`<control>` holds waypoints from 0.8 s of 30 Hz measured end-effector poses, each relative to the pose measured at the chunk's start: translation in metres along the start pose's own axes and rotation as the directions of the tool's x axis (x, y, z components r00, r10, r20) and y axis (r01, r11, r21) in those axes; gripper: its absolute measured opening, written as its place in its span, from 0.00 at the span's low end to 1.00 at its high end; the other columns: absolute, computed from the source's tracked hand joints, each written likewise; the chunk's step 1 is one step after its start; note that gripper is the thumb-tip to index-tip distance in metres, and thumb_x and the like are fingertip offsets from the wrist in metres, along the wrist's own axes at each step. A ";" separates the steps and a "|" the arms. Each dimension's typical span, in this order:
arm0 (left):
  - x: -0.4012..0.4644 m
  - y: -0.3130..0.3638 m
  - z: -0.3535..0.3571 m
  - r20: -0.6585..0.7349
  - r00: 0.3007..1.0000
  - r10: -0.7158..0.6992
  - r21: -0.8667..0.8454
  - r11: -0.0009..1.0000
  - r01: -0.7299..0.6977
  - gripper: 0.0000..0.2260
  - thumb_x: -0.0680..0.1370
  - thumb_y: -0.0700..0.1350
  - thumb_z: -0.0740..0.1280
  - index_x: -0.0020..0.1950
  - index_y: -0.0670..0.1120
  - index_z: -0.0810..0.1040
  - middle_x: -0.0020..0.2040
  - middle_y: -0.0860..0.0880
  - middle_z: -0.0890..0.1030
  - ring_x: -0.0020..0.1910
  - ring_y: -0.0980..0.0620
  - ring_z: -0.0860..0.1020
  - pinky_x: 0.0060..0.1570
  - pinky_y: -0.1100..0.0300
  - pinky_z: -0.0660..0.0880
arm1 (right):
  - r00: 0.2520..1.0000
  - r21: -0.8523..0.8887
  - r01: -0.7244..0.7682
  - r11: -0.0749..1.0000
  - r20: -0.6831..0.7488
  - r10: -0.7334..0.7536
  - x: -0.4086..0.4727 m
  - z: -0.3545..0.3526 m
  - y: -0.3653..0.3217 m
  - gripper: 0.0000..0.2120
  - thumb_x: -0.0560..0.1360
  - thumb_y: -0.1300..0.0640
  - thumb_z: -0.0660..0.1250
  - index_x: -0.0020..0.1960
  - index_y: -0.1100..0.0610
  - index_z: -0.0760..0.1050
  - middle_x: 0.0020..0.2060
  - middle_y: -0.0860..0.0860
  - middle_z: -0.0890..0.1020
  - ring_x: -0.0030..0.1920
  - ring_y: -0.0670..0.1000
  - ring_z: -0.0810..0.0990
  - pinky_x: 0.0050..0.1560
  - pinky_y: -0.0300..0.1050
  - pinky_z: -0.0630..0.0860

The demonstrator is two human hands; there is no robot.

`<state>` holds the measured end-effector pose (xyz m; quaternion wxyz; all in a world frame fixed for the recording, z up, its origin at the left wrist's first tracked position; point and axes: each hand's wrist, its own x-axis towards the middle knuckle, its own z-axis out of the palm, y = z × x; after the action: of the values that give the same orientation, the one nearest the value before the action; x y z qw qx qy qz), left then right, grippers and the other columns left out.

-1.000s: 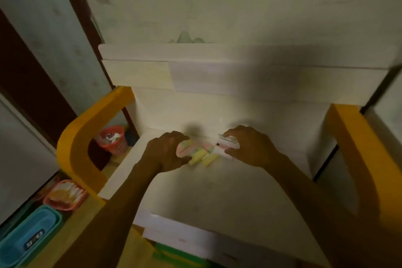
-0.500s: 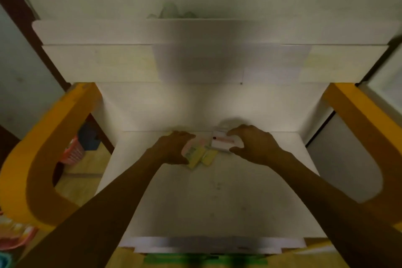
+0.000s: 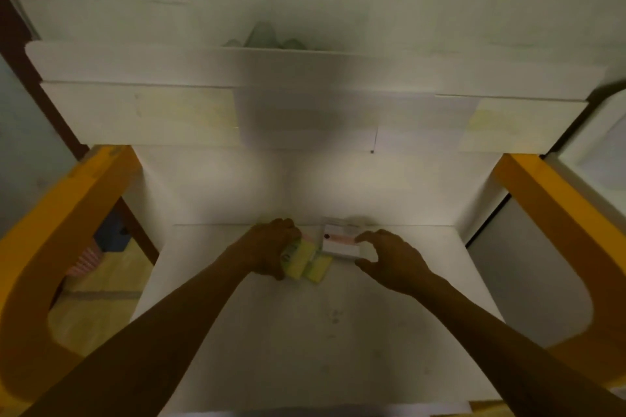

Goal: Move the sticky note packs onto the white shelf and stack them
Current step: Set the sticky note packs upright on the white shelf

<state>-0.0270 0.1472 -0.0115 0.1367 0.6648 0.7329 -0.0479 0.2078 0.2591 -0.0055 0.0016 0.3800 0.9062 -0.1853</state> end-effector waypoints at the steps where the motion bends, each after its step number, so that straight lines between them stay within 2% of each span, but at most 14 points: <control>1: -0.002 0.000 -0.005 -0.023 1.000 0.004 -0.004 1.000 -0.005 0.37 0.66 0.51 0.76 0.71 0.48 0.64 0.65 0.49 0.68 0.63 0.49 0.68 0.58 0.54 0.71 | 1.000 0.037 -0.021 0.999 -0.012 0.022 0.004 0.001 -0.002 0.24 0.76 0.45 0.67 0.70 0.49 0.68 0.63 0.51 0.74 0.61 0.51 0.74 0.58 0.44 0.73; 3: -0.008 -0.003 -0.013 -0.054 0.999 0.001 -0.020 1.000 -0.002 0.37 0.66 0.51 0.77 0.71 0.49 0.65 0.64 0.50 0.68 0.62 0.50 0.68 0.56 0.55 0.72 | 0.996 0.114 -0.074 0.991 -0.035 0.078 0.013 0.005 -0.008 0.25 0.76 0.46 0.67 0.70 0.52 0.68 0.61 0.54 0.75 0.59 0.53 0.75 0.56 0.45 0.74; 6: -0.018 -0.008 -0.022 -0.089 0.996 -0.031 -0.069 0.997 0.025 0.37 0.65 0.52 0.77 0.70 0.49 0.65 0.63 0.50 0.69 0.61 0.50 0.69 0.56 0.55 0.72 | 0.985 0.200 -0.154 0.968 -0.048 0.167 0.029 0.013 -0.019 0.29 0.74 0.42 0.68 0.69 0.55 0.67 0.60 0.57 0.75 0.58 0.56 0.76 0.55 0.49 0.76; 9: -0.032 -0.016 -0.028 -0.117 0.988 -0.097 -0.118 0.989 0.084 0.38 0.65 0.53 0.77 0.70 0.49 0.65 0.62 0.51 0.69 0.59 0.51 0.70 0.54 0.57 0.73 | 0.962 0.205 -0.264 0.942 -0.016 0.273 0.044 0.023 -0.032 0.38 0.73 0.36 0.65 0.74 0.56 0.59 0.67 0.59 0.68 0.66 0.60 0.69 0.62 0.53 0.72; 12: -0.045 -0.025 -0.030 -0.121 0.982 -0.145 -0.134 0.983 0.129 0.38 0.65 0.54 0.77 0.71 0.49 0.65 0.62 0.50 0.69 0.59 0.52 0.70 0.56 0.57 0.73 | 0.943 0.168 -0.328 0.929 -0.008 0.334 0.053 0.034 -0.043 0.45 0.71 0.33 0.65 0.76 0.57 0.52 0.71 0.59 0.62 0.70 0.61 0.63 0.64 0.55 0.68; 16: -0.060 -0.038 -0.026 -0.132 0.974 -0.187 -0.168 0.972 0.164 0.37 0.65 0.56 0.76 0.69 0.49 0.66 0.61 0.51 0.69 0.55 0.53 0.70 0.54 0.58 0.74 | 0.923 0.214 -0.376 0.902 -0.003 0.386 0.060 0.044 -0.052 0.52 0.66 0.31 0.69 0.76 0.56 0.49 0.70 0.59 0.62 0.70 0.61 0.62 0.64 0.57 0.68; 20: -0.072 -0.046 -0.024 -0.133 0.971 -0.201 -0.186 0.967 0.175 0.36 0.66 0.56 0.75 0.69 0.48 0.66 0.60 0.51 0.69 0.53 0.54 0.70 0.51 0.61 0.73 | 0.906 0.199 -0.412 0.889 -0.011 0.422 0.065 0.050 -0.058 0.51 0.66 0.33 0.70 0.75 0.56 0.47 0.69 0.60 0.63 0.69 0.61 0.61 0.63 0.58 0.68; 24: -0.078 -0.049 -0.023 -0.125 0.971 -0.205 -0.218 0.960 0.175 0.34 0.65 0.54 0.76 0.67 0.48 0.68 0.59 0.50 0.70 0.52 0.53 0.72 0.51 0.58 0.75 | 0.902 0.217 -0.422 0.880 0.000 0.433 0.066 0.048 -0.059 0.47 0.67 0.42 0.74 0.74 0.54 0.49 0.67 0.61 0.65 0.67 0.61 0.63 0.62 0.57 0.68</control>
<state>-0.0727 0.0730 0.0255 0.1452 0.5751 0.8026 0.0639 0.1132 0.2501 -0.0403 -0.0201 0.5729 0.7749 -0.2663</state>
